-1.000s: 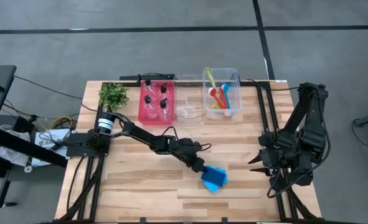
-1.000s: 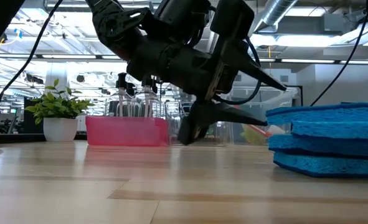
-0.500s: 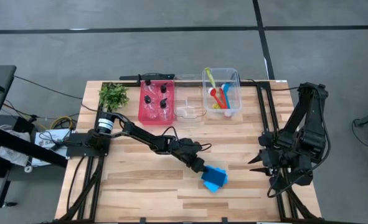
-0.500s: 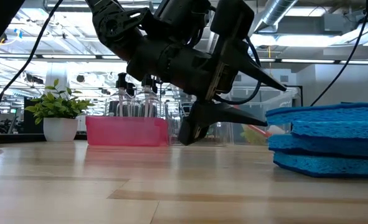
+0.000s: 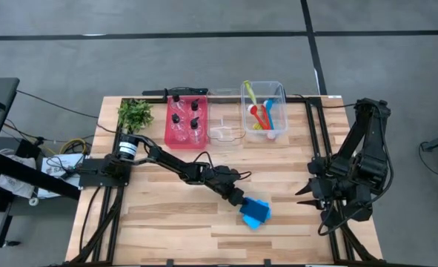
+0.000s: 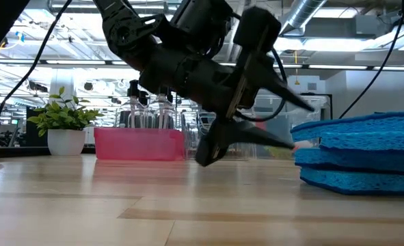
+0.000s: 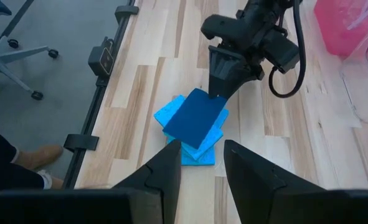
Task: Pick & Place Kitchen Sink Supplies
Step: Put the blue sponge into the transparent bin
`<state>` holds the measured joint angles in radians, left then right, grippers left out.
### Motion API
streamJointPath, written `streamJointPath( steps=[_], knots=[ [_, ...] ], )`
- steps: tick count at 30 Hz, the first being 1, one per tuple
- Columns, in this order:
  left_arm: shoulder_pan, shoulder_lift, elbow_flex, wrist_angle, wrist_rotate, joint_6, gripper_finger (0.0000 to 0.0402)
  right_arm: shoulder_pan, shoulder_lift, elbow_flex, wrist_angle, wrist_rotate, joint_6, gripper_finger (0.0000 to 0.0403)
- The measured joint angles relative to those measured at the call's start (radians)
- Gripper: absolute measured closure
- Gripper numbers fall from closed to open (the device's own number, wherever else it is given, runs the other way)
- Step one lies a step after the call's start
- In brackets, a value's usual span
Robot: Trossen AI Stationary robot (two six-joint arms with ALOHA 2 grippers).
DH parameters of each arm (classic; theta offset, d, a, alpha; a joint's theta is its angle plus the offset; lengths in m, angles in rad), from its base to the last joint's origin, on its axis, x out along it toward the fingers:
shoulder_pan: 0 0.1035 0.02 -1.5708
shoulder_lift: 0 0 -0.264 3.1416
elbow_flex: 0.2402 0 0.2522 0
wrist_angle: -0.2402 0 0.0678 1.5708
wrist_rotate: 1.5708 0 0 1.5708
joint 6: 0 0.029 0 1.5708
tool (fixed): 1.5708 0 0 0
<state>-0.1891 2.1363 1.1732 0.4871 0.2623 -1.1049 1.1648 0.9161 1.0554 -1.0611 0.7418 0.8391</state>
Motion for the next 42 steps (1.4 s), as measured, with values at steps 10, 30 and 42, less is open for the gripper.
streamJointPath(
  steps=[10,30,42],
  knots=[
    [-0.001,-0.001,0.000,0.008,-0.004,0.000,0.0198,0.000,0.000,0.000,0.000,0.000,0.000,0.0288],
    [0.000,-0.001,0.019,0.012,-0.007,0.011,0.0297,0.000,0.000,0.000,0.000,0.000,0.000,0.0288],
    [0.003,-0.001,0.019,0.013,-0.007,0.072,0.0372,0.000,0.000,0.000,0.000,0.000,0.000,0.0288]
  ],
)
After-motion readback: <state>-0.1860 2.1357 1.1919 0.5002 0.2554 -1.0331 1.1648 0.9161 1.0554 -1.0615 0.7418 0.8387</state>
